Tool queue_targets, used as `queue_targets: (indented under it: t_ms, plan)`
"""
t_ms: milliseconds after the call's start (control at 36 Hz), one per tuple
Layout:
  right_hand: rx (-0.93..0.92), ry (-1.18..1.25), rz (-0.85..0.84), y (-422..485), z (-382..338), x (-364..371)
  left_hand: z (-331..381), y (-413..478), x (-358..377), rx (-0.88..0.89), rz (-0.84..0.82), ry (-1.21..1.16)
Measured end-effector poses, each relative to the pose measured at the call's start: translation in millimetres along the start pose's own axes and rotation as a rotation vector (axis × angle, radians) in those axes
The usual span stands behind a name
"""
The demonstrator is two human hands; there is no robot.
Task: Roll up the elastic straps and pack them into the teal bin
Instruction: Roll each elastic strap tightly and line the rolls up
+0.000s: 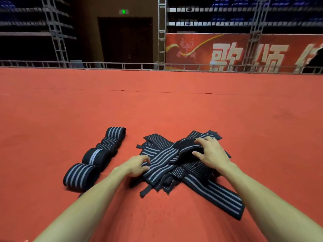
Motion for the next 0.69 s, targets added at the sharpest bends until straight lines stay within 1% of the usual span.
queue_targets:
  t_ms: [56,139,222,389,556,694]
  plan:
    - [-0.008,0.008,-0.016,0.5,4.5,4.5,4.6,-0.1,-2.1,-0.021,-0.005,-0.001]
    - [0.003,0.014,-0.037,-0.1,10.1,12.0,13.5,-2.1,-6.8,0.025,0.008,0.039]
    - [0.021,0.004,-0.057,-0.4,11.6,16.1,11.8,-2.6,-13.3,0.027,0.039,0.019]
    - [0.023,-0.005,-0.069,-0.4,4.3,14.5,1.6,-16.2,-31.3,0.024,0.074,-0.143]
    - [-0.011,0.007,-0.080,-8.0,-13.1,13.8,5.9,-40.6,-50.5,0.051,0.052,-0.258]
    - [-0.090,0.057,-0.070,-22.6,-43.0,25.9,-6.6,-74.1,-55.7,0.042,0.017,-0.198]
Point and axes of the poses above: each hand's wrist, its own y-axis towards the middle knuckle, its own x-axis out of the palm, z = x × y, the point moved 7 cm from there along y, towards the middle knuckle, and after that the axes turned 15 degrees about y, right-handed, at the moved point
